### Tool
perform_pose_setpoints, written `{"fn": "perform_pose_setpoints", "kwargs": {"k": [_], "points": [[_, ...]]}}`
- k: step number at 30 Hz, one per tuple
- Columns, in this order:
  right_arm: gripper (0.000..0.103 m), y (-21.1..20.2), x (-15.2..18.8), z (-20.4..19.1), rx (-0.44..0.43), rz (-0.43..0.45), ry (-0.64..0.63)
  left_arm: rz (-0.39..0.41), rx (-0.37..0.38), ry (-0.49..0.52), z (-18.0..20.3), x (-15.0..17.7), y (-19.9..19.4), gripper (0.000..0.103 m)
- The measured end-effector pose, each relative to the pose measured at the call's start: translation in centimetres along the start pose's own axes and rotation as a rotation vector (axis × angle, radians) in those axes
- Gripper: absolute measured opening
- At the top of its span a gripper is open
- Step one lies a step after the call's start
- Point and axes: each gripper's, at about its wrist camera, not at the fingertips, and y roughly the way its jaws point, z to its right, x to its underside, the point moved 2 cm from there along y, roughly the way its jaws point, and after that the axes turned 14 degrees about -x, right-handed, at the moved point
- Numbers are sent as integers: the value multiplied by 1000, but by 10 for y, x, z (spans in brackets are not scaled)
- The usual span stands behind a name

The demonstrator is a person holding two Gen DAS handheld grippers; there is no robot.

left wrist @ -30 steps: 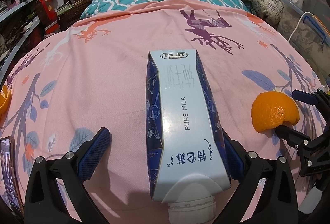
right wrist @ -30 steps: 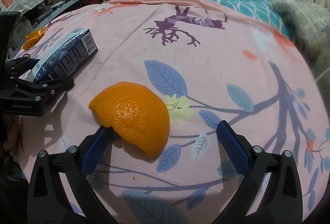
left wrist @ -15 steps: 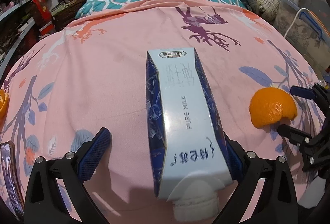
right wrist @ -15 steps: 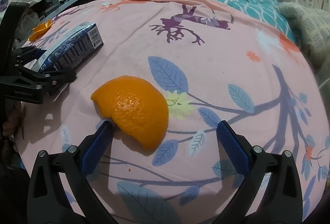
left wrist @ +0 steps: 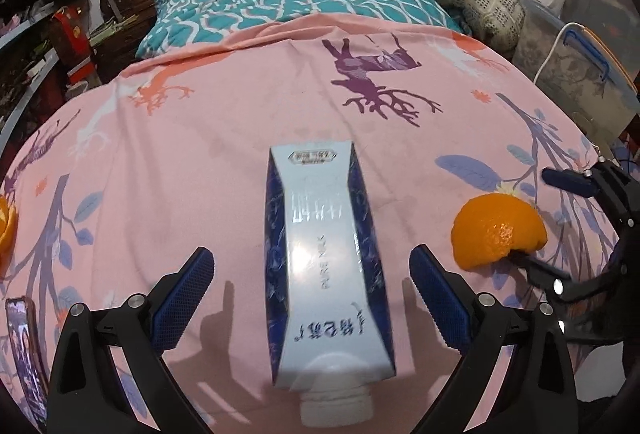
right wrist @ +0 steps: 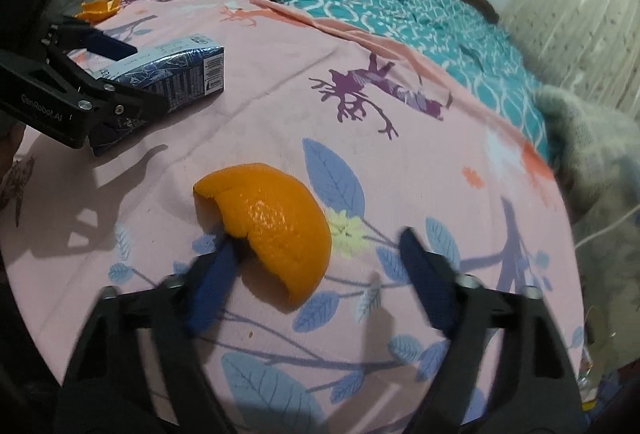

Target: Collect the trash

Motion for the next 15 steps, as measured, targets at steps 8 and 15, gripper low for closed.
{"fn": "perform_pose_setpoints", "kwargs": {"k": [8, 15], "points": [[18, -16, -5, 20, -158, 78, 137, -37, 68, -14, -1, -6, 4, 50], [16, -37, 22, 77, -239, 164, 399, -8, 199, 9, 30, -35, -15, 50]]}}
